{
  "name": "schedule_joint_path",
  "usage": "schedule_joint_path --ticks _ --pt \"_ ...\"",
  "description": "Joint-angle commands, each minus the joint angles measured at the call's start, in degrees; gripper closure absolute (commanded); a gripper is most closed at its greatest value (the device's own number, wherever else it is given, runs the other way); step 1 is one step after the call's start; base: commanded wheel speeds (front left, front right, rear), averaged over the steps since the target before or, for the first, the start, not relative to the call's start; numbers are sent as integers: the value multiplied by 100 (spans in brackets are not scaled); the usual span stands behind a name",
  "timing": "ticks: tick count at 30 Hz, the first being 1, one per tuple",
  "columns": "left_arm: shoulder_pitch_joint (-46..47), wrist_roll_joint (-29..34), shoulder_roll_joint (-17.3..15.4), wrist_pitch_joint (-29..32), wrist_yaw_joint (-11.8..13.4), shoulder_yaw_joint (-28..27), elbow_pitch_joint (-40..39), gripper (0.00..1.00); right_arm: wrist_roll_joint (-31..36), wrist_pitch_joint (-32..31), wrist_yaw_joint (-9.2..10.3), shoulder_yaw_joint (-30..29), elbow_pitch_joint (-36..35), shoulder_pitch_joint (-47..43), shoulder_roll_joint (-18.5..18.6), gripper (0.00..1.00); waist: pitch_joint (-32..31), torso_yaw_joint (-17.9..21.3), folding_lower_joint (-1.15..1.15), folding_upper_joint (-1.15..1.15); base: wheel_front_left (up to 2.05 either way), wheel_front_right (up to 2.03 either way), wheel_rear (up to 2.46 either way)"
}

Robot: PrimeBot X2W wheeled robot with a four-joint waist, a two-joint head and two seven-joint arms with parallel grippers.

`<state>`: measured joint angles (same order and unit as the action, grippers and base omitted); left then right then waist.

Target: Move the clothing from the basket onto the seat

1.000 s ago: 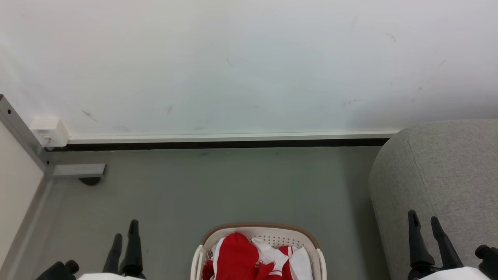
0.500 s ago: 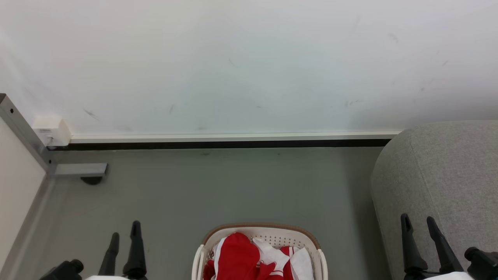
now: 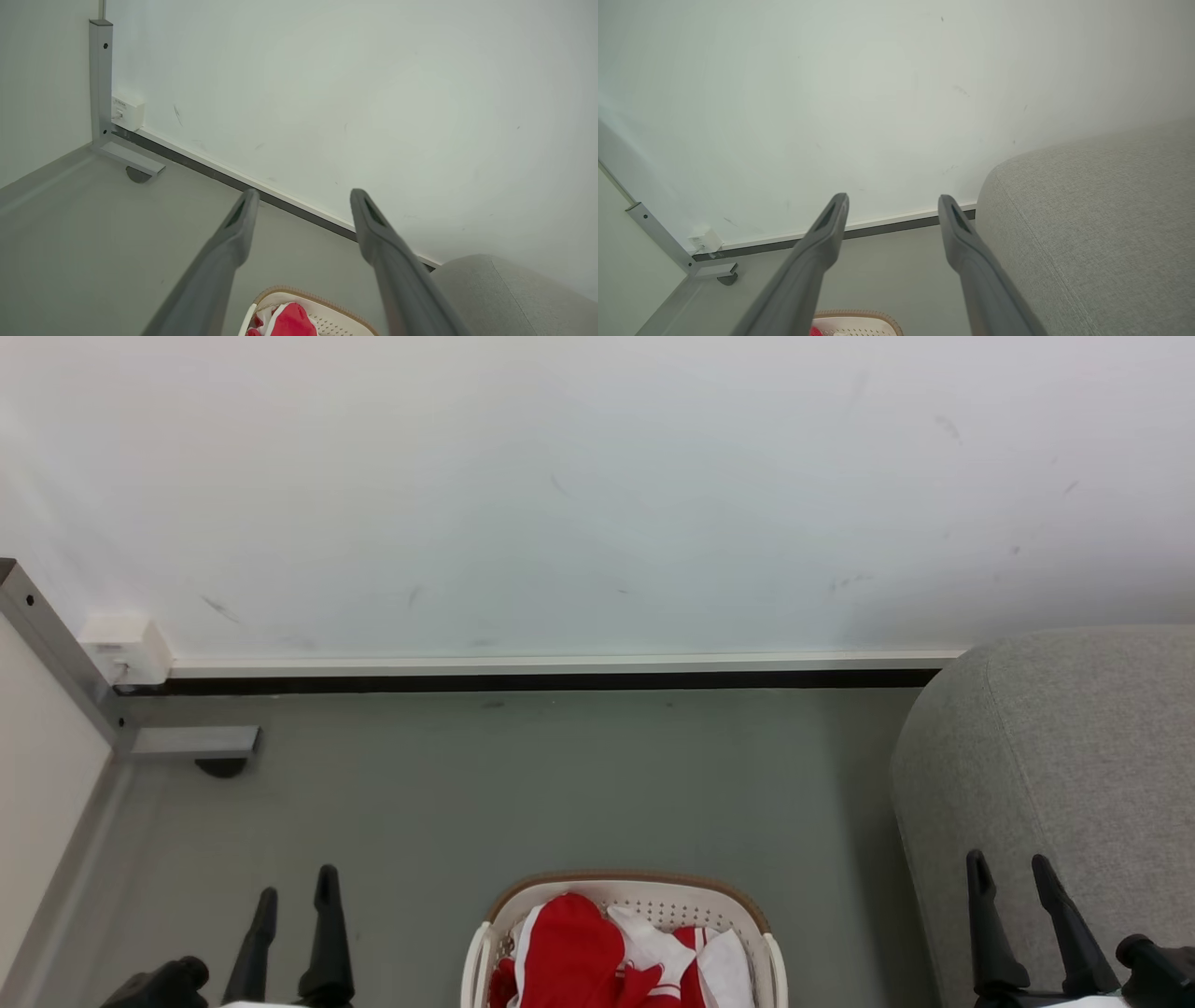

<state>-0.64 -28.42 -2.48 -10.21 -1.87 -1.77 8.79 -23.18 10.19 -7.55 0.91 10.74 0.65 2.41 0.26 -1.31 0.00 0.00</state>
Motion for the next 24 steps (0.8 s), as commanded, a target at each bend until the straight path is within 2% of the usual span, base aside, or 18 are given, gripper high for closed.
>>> schedule_joint_path --ticks 1,24 --pt "-50 232 -49 -71 9 -6 -48 0 140 75 8 -32 -44 -26 57 0 4 -1 0 0 0 0 0" --pt "-143 1260 -57 -336 -148 199 -5 0 759 333 10 186 72 -93 63 0 19 -27 0 0 0 0 0"
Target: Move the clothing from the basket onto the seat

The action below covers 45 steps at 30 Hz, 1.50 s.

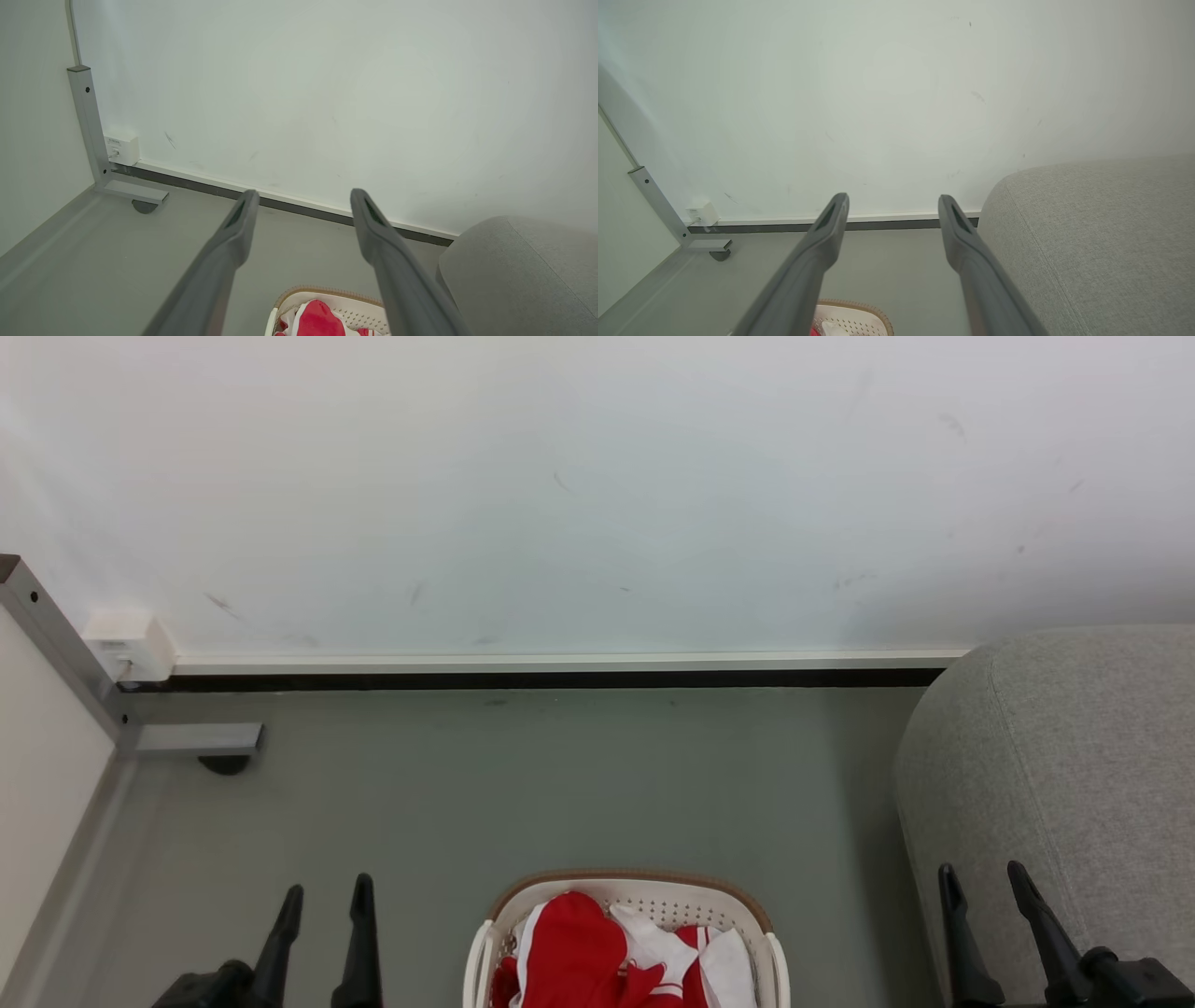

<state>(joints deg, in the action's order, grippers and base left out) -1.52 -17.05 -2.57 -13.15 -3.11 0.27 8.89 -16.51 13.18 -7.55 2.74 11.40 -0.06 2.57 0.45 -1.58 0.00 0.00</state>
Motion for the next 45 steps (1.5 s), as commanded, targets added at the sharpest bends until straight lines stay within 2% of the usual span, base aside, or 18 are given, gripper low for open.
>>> schedule_joint_path --ticks 1,17,29,38,45 --pt "-60 161 -48 -54 -32 6 -9 0 119 51 10 7 10 -28 48 0 -1 -3 0 0 0 0 0" --pt "-139 672 -50 -209 -119 137 22 0 549 216 12 152 71 -97 51 0 -10 -13 0 0 0 0 0" --pt "-92 572 -49 -204 -140 81 58 0 464 208 12 195 84 -47 49 0 43 76 0 0 0 0 0" --pt "55 640 -47 -204 -204 35 73 0 419 207 12 263 -68 196 46 0 321 389 0 0 0 0 0" --pt "625 931 -95 -204 -389 206 241 0 360 206 12 305 -434 547 46 0 976 779 0 0 0 0 0"
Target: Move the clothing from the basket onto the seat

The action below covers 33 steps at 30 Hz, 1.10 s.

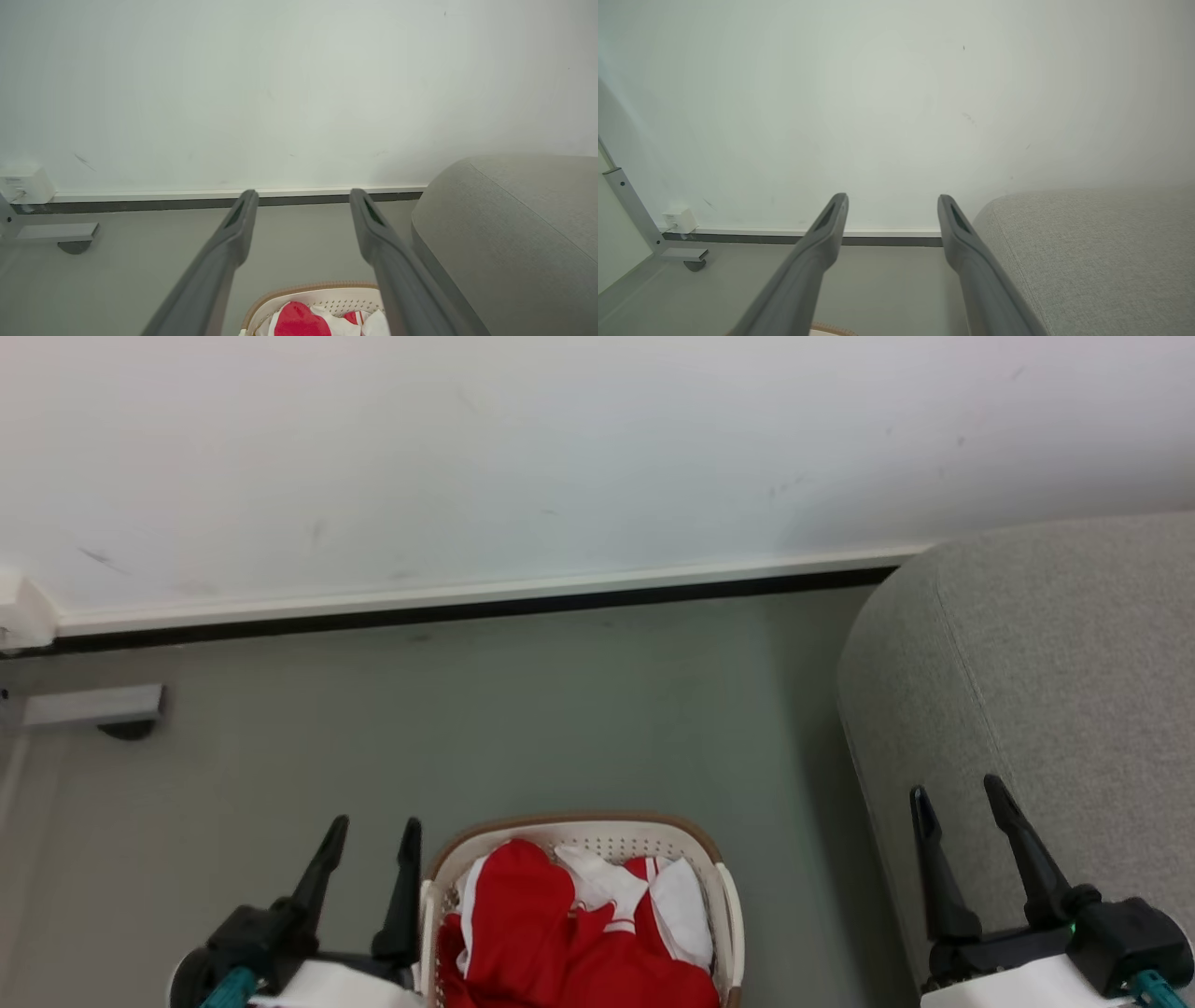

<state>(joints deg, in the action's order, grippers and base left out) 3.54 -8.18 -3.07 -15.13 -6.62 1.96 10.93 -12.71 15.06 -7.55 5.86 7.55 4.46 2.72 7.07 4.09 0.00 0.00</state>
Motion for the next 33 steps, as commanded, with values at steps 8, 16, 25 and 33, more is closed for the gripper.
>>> schedule_joint_path --ticks 8,16,25,33 --pt "1473 270 -351 6 -88 913 940 0 -100 8 12 40 -633 799 25 0 1588 623 0 0 0 0 0" --pt "2829 527 -558 404 -86 1609 2116 0 -243 8 12 201 -1162 1621 22 0 2830 997 0 0 0 0 0" --pt "3630 385 -647 1116 -87 2363 2914 0 -372 8 12 269 -1566 2233 20 0 3819 1203 0 0 0 0 0" --pt "4207 259 -896 2042 -87 2817 3379 0 -431 8 12 392 -1868 2578 21 0 4544 1365 0 0 0 0 0"
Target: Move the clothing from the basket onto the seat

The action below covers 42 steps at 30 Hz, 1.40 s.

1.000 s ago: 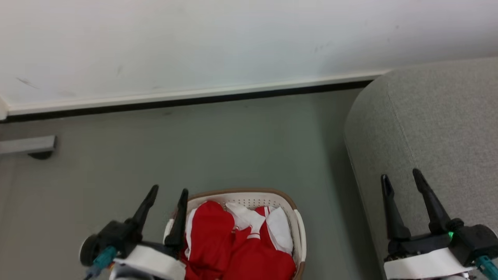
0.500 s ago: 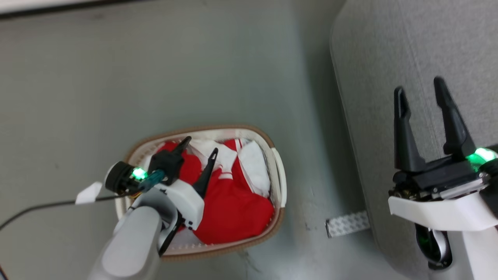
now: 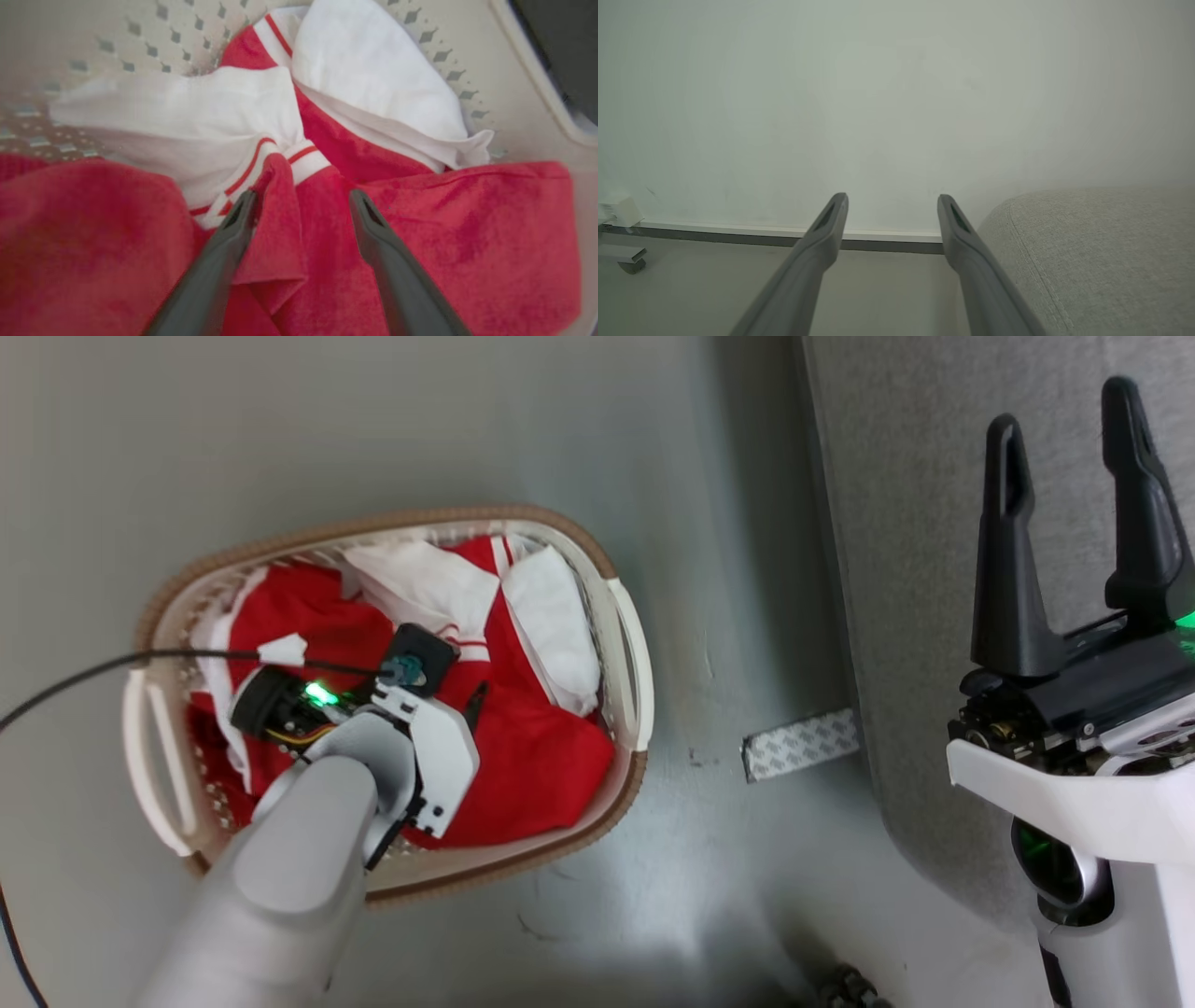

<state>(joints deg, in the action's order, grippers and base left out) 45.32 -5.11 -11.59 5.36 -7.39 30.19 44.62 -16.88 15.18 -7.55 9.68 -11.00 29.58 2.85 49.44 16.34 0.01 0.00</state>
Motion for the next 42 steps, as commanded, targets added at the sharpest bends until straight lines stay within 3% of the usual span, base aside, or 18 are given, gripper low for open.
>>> schedule_joint_path --ticks 1,11,13,22,31,42 --pt "89 -66 -60 95 -11 33 78 0 -10 -4 12 12 -52 104 8 0 385 156 -1 0 0 0 0" --pt "617 -288 -2 521 -13 777 658 0 162 -3 12 -112 -259 177 7 0 972 97 -1 0 0 0 0" --pt "716 -418 -21 434 -13 928 756 100 198 -4 12 -90 -229 160 7 0 977 46 -1 0 0 0 0" --pt "808 -1003 146 -411 -12 1164 1019 100 426 -3 12 28 89 77 10 0 215 -367 -1 0 0 0 0" --pt "78 -1685 332 -1194 -12 1096 1251 100 494 -4 12 -188 553 -597 13 0 -1411 -792 -1 0 0 0 0" --pt "-814 -2477 418 -1569 -12 1065 909 100 569 -4 12 -335 970 -1663 11 0 -3145 -1148 -1 0 0 0 0"
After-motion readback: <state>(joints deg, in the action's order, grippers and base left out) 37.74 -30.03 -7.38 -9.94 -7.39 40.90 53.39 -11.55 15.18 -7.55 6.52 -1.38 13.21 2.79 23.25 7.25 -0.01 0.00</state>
